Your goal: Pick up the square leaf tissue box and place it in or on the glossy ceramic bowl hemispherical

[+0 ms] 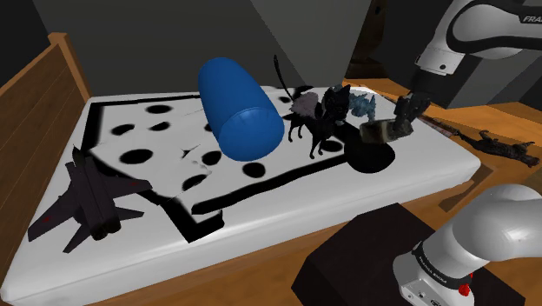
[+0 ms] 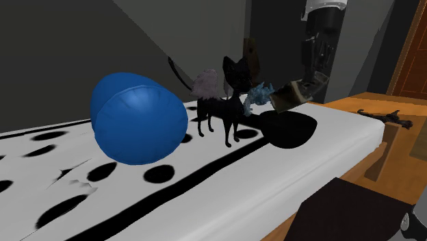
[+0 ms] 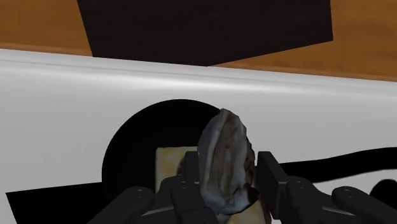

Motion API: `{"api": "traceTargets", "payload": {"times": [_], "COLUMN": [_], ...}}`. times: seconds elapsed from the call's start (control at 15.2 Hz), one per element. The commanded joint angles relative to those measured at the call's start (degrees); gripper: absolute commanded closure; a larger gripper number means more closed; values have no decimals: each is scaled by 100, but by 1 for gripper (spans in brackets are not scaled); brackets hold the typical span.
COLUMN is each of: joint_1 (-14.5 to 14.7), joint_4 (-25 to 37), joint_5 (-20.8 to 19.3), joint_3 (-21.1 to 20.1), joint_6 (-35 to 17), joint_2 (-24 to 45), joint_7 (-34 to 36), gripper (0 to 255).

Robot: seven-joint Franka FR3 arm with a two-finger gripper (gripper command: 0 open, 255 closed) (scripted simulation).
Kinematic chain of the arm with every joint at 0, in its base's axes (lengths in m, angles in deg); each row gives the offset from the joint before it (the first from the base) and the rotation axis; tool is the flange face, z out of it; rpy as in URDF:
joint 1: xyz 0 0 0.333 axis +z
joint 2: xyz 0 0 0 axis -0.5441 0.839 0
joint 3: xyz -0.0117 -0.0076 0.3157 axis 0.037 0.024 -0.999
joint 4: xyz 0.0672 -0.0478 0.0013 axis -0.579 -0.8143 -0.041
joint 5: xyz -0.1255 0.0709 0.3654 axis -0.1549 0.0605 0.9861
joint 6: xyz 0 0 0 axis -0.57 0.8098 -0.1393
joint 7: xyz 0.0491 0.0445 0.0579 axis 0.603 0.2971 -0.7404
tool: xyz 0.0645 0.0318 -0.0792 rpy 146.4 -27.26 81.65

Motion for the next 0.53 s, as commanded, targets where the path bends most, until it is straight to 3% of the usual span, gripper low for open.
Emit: {"api": "traceTargets", "payload": {"times": [0.0, 0.46], "joint_1": [-55, -79], "joint_4": [-5, -535], "joint_5": [-94, -135], "joint_3": [130, 184], "joint_6": [-58, -596], "joint_2": [54, 65], "joint_7": [-150, -189], "gripper": [255, 255]}}
